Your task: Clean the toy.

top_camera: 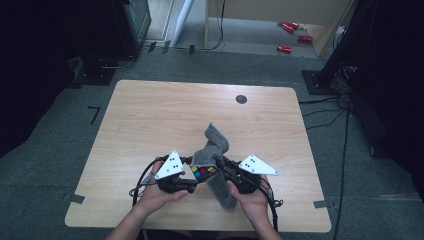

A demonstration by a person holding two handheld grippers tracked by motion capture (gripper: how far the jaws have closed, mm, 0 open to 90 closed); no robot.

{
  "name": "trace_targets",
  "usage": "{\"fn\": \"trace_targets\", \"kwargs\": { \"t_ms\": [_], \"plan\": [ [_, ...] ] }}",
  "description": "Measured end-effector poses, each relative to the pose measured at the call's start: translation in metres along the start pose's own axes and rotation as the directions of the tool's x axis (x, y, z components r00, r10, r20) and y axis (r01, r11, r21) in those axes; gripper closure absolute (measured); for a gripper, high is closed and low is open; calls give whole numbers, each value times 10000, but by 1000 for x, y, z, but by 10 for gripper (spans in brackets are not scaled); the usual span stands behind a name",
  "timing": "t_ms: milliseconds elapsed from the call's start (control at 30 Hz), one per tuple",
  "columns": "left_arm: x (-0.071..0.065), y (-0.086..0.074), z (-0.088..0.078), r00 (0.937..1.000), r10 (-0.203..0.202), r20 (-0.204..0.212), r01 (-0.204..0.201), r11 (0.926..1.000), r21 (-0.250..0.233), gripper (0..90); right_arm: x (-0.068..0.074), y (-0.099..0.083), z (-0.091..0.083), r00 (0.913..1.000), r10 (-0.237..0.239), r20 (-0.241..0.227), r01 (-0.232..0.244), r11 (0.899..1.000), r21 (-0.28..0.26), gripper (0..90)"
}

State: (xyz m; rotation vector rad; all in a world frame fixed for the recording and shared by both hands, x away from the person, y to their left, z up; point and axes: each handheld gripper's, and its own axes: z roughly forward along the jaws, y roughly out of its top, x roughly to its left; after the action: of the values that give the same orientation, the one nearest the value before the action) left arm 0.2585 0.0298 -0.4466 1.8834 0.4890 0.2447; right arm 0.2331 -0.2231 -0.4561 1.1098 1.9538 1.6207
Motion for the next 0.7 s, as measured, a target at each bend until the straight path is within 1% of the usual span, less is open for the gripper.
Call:
{"fn": "trace_targets", "kwargs": {
  "t_ms": [67,100,133,167,233,300,333,400,467,500,533,600,633,700],
  "plan": [
    [8,1,-6,9990,-446,-88,442,9983,-391,347,-2,-2,2,9999,-121,-6,121,9998,147,798],
    [11,1,-9,9976,-681,-142,671,9960,-592,347,-1,-3,3,9998,-179,-69,181,9996,232,797],
    [13,2,-12,9967,-774,-240,755,9943,-748,347,-1,-4,4,9996,-240,-136,244,9993,268,797],
    [15,3,-15,9963,-795,-321,765,9935,-841,347,0,-5,6,9994,-259,-243,266,9992,292,797],
    [15,4,-18,9959,-873,-251,846,9918,-958,347,5,-7,9,9973,-353,-636,374,9988,310,796],
    [13,6,-18,9959,-882,-192,857,9908,-1046,347,13,-9,13,9930,-665,-977,699,9970,324,795],
    [13,6,-17,9954,-960,-72,946,9894,-1104,347,17,-10,15,9905,-851,-1083,894,9954,358,795],
    [11,7,-16,9937,-1106,165,1118,9864,-1207,347,23,-13,19,9865,-1032,-1271,1103,9926,507,795],
    [10,7,-14,9930,-1134,333,1165,9867,-1134,347,29,-17,22,9811,-1263,-1468,1376,9880,695,795],
    [9,6,-13,9933,-1101,353,1133,9879,-1060,347,31,-18,24,9788,-1402,-1490,1531,9851,788,795],
    [9,6,-12,9937,-1065,358,1096,9887,-1022,347,33,-20,26,9769,-1608,-1409,1738,9811,852,795],
    [11,5,-13,9916,-1186,522,1235,9871,-1016,347,32,-19,25,9759,-1755,-1296,1874,9785,857,795],
    [11,5,-13,9909,-1218,577,1272,9866,-1018,347,30,-18,24,9764,-1807,-1180,1900,9791,722,795],
    [11,5,-12,9911,-1179,617,1233,9880,-930,347,21,-14,19,9819,-1727,-782,1757,9839,337,792]
  ]
}}
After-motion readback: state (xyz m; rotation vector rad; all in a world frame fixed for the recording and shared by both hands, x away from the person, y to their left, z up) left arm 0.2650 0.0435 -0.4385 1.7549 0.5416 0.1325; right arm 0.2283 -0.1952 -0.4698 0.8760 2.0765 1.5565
